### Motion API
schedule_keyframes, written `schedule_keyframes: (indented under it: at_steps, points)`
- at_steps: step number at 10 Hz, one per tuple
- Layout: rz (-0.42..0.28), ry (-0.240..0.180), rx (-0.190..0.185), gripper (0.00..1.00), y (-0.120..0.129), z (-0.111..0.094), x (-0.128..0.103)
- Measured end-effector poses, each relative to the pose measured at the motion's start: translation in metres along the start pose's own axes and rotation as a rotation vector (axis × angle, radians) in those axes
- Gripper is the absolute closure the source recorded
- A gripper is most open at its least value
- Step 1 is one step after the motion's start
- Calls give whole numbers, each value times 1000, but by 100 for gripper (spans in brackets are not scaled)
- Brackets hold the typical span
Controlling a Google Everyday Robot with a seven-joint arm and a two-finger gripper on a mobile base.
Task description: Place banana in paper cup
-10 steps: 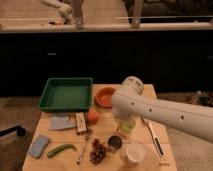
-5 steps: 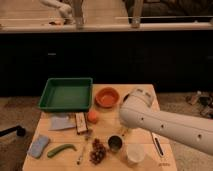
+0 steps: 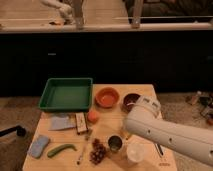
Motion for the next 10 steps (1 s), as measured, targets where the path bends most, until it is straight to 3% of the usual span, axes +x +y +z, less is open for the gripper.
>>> schedule_keyframes:
  at_steps: [6, 10]
  points:
    - [-1, 0, 3, 100, -2, 0, 0]
    - [37, -6, 22, 100, 8, 1, 3]
